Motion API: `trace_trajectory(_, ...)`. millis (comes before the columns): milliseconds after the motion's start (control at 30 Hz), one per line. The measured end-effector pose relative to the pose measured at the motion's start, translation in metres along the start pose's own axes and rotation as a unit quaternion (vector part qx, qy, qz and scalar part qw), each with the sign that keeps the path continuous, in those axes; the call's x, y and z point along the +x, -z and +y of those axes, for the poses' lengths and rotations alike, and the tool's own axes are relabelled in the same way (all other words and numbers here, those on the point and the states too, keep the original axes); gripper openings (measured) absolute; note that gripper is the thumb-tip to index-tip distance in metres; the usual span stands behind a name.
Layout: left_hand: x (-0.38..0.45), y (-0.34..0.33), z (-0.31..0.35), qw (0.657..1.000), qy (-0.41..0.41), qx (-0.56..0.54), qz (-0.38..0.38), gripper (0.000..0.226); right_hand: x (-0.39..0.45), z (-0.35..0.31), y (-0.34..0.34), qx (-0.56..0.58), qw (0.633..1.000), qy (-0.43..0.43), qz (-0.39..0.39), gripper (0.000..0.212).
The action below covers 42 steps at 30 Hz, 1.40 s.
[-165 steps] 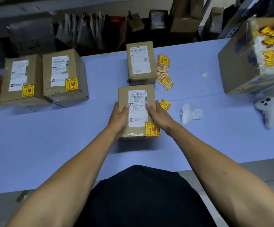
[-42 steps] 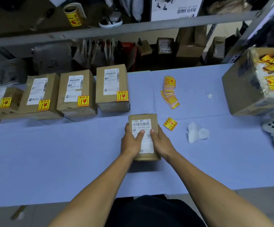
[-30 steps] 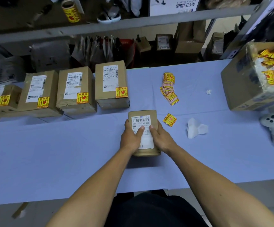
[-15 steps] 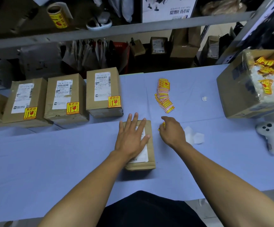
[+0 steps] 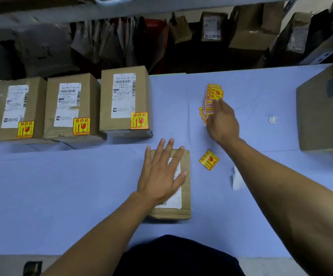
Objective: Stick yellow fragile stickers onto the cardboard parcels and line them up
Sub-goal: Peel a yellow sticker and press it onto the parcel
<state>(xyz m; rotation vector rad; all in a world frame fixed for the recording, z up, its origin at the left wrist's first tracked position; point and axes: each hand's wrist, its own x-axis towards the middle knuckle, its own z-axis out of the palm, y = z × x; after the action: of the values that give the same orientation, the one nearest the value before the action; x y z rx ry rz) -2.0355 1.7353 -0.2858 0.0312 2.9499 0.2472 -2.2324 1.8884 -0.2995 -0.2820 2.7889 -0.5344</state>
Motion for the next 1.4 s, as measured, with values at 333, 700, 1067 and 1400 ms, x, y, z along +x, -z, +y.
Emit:
trace_trajectory(333,0.002,0.000,-0.003,1.000,-0.002,0.009,0.002,0.064,0.039,-0.005,-0.009,-0.071,0.997,0.007,-0.002,0.046)
trace_trajectory(700,0.001,-0.001,-0.002,1.000,-0.003,0.005,0.013,0.064,0.025,0.000,-0.015,-0.122,0.987,0.071,0.076,0.017)
trace_trajectory(1067,-0.003,0.003,-0.003,0.999,0.004,-0.033,-0.011,0.064,-0.021,-0.014,0.023,0.194,0.968,-0.071,0.140,0.021)
trace_trajectory(1400,-0.008,0.046,0.006,0.931,0.115,-0.330,0.105,0.029,-0.126,-0.052,0.028,0.551,0.809,-0.205,-0.017,0.014)
